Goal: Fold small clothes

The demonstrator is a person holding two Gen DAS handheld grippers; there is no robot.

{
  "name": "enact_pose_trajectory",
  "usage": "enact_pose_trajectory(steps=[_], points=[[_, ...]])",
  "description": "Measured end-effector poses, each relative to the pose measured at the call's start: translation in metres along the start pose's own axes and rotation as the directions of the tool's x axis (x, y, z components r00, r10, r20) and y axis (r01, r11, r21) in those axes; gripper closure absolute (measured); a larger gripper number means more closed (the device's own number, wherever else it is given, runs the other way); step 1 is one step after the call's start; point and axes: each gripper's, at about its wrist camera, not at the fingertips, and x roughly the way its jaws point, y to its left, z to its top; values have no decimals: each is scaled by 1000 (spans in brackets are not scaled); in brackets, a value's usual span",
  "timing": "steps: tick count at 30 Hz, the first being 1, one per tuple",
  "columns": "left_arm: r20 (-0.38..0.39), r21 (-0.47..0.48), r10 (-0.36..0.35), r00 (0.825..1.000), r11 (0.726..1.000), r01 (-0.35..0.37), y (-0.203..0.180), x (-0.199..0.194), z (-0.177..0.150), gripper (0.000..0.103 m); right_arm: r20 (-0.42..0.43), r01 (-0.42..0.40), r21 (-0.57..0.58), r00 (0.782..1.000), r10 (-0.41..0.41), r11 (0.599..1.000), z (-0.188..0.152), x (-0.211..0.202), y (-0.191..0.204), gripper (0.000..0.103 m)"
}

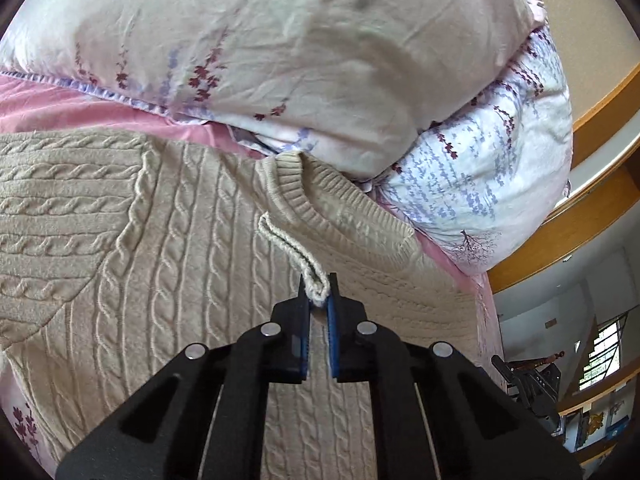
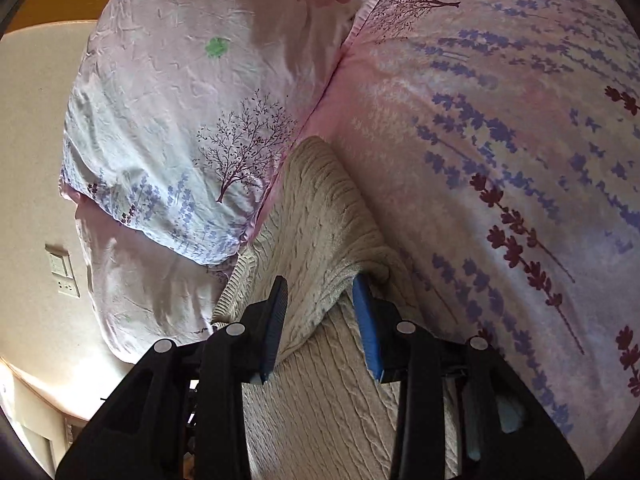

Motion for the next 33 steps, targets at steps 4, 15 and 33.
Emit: enact_pose_trajectory(steps=[4,15,33], points=[[-46,-8,18,999,1000,-19,11,10,-7,95,11,30,-12,999,-30,999,-2,10,3,67],[-9,94,115,993,989,-114,11,0,-25,96,129,165,-99,980,-151,981,-16,9,7,95],[136,-70,120,984,991,-111,71,-112,-40,64,189,404,-750,890,-415,524,-108,85,138,54]])
